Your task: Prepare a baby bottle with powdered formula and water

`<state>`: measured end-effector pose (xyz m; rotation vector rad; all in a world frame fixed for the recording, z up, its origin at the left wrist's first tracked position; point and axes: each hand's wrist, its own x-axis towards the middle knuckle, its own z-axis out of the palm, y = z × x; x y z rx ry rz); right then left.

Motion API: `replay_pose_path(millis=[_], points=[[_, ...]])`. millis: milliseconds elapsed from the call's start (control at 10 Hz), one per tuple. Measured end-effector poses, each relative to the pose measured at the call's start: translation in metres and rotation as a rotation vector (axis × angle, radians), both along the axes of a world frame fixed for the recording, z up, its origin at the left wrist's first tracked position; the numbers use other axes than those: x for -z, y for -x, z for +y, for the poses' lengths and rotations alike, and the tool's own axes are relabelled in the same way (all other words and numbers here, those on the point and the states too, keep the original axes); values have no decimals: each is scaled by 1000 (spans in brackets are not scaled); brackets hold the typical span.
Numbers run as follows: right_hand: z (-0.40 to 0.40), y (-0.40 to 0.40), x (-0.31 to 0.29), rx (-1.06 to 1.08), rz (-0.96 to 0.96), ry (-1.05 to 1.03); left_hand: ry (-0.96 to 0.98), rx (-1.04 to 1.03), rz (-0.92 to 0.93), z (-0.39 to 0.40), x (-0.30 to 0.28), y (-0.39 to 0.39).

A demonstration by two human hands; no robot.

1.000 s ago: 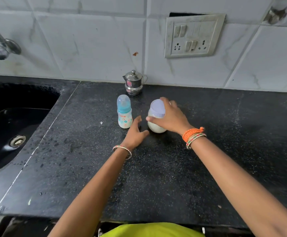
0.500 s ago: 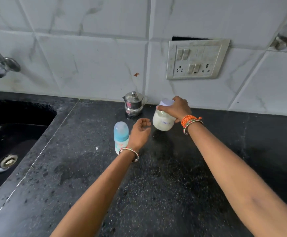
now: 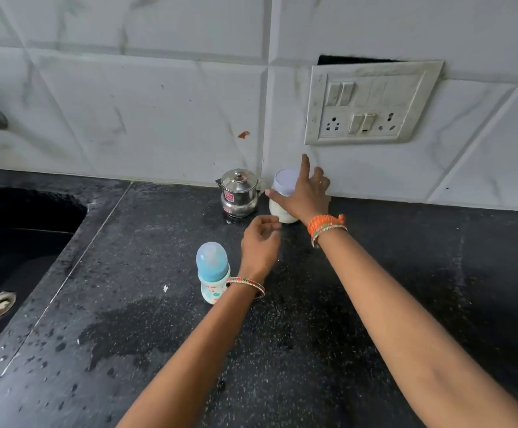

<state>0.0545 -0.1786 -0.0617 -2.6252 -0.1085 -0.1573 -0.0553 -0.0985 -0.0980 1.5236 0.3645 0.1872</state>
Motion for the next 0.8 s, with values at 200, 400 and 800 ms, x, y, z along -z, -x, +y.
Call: replay_pose_path(millis=[200,400,800], points=[[3,114,15,66,-171,-844,-46,-17,-349,35,-87,58],[49,177,54,-472,370,-568,64,-302,-380,115,-99,118],[21,196,45,-269,258,-378,-405,-39,50,119,2,174]])
